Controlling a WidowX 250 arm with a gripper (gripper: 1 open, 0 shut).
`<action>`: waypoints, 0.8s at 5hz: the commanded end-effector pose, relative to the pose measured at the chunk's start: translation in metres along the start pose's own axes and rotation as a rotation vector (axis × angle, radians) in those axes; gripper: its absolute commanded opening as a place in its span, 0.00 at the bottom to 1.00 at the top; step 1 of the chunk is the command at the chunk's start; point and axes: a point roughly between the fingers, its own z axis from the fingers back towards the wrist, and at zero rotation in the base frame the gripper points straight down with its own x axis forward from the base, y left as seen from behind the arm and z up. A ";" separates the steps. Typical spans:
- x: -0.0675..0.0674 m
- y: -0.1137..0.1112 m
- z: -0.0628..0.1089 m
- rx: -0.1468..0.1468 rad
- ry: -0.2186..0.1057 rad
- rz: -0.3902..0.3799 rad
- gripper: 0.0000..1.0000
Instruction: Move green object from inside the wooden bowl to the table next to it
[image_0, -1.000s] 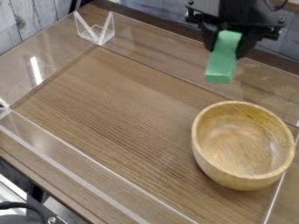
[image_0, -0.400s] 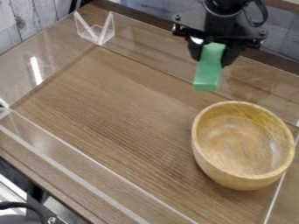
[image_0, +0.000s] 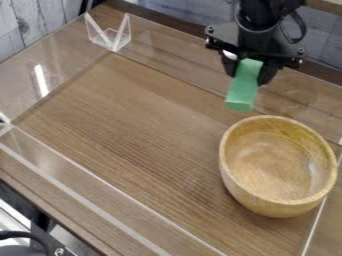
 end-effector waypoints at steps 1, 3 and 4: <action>0.010 -0.003 0.008 -0.003 -0.039 0.030 0.00; 0.011 0.018 0.016 0.023 -0.029 0.084 0.00; 0.012 0.052 0.010 0.067 -0.027 0.154 0.00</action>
